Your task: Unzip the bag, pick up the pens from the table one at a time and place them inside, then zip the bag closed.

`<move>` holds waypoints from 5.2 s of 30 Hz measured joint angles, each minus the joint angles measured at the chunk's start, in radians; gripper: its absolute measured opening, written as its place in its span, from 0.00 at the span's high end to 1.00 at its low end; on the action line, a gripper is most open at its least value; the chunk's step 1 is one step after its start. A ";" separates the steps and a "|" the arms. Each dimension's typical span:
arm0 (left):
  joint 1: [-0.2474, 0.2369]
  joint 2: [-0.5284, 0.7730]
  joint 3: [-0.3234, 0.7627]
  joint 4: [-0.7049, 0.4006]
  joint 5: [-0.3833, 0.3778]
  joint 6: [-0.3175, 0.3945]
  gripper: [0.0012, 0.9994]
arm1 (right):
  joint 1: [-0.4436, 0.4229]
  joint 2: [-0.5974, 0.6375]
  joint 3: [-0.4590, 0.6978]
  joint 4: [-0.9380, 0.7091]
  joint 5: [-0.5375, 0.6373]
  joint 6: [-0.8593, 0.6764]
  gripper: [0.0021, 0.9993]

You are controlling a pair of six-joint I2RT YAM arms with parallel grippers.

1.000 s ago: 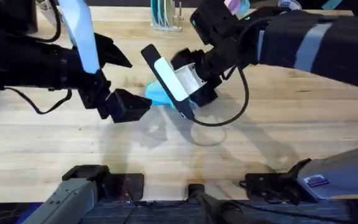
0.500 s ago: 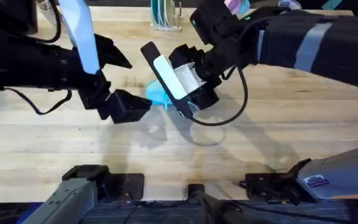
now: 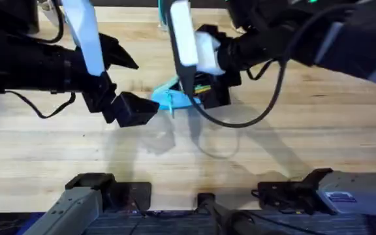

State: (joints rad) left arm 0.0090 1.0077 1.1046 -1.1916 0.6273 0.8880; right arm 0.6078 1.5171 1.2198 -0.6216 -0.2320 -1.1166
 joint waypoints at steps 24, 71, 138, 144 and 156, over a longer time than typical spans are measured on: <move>0.000 0.000 0.000 0.043 -0.004 0.022 0.01 | -0.009 -0.133 0.000 0.040 -0.002 0.719 0.00; 0.366 0.200 -0.199 -0.027 0.293 0.805 0.01 | -0.009 -0.170 0.000 0.095 0.026 1.129 0.00; 0.366 0.446 -0.201 -0.016 0.372 0.860 0.01 | 0.278 -0.090 -0.001 0.030 0.221 1.660 0.00; 0.366 0.446 -0.201 -0.016 0.372 0.860 0.01 | 0.278 -0.033 -0.001 0.045 0.221 1.659 0.00; 0.366 0.446 -0.201 -0.016 0.372 0.860 0.01 | 0.315 -0.020 -0.001 0.048 0.221 1.659 0.00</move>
State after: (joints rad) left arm 0.3748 1.4540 0.9035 -1.2079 0.9989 1.7481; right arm 0.9226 1.4967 1.2190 -0.5739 -0.0105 0.5419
